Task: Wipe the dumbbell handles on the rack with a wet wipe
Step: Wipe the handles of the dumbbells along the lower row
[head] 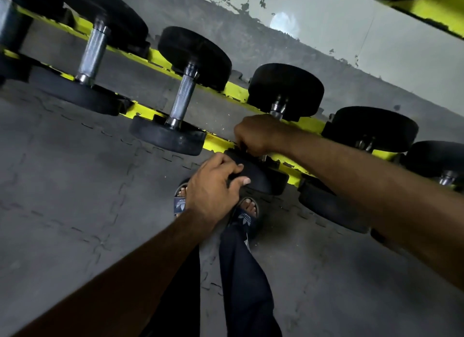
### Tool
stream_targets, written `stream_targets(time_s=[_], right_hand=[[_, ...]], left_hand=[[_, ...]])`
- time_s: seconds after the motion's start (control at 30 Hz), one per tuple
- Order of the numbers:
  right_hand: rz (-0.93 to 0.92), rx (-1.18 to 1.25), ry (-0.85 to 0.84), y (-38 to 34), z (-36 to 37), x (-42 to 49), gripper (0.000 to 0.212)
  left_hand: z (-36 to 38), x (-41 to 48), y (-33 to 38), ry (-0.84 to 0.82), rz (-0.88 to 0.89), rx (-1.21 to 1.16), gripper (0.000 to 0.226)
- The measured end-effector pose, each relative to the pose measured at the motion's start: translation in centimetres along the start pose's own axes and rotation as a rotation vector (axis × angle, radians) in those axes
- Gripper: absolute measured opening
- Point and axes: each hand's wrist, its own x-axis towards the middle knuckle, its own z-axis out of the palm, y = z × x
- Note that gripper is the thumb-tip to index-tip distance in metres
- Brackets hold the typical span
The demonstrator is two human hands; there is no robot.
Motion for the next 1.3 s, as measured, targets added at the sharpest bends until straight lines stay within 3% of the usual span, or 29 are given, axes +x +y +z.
stream_targets(time_s=[0.13,0.27,0.4,0.5,0.67,0.8,0.97,1.07,1.2,1.3], right_hand=[[-0.024,0.193,0.26,1.2,3.1,-3.2,0.015],[0.322,0.665,0.512,1.7,9.1,-5.9,0.013],[0.76,1.489,0.495,1.4,12.1,-4.1,0.022],[0.793,1.698,0.392,1.4,10.6,-2.5,0.029],[0.575,1.774,0.131,2.3,9.9,-2.9,0.028],[0.655,1.647,0.145,3.8,11.3,-4.0,0.021],[0.558,1.649,0.442,2.7,12.2,-4.8,0.015],[0.472,1.458,0.605,2.9,12.3,-4.4,0.013],[0.499,1.281,0.854,3.4,11.6,-4.3,0.015],[0.379,1.086,0.81,2.5,11.3,-4.8,0.015]], left_hand=[[-0.2,0.1,0.1,-0.026,-0.003,-0.005,0.028],[-0.4,0.2,0.4,-0.025,-0.005,0.021,0.027],[-0.4,0.1,0.6,0.003,-0.004,0.063,0.025],[-0.5,0.0,0.7,-0.007,-0.009,0.05,0.027],[-0.5,0.1,0.8,-0.032,-0.035,0.058,0.026],[-0.7,0.4,0.9,-0.064,-0.041,0.06,0.027],[-1.0,0.5,1.3,-0.107,-0.021,0.075,0.029],[-0.8,0.5,1.5,-0.126,0.009,0.047,0.03],[-0.4,0.8,1.2,-0.109,0.021,-0.04,0.028],[-0.3,1.1,0.5,-0.097,0.036,-0.087,0.026]])
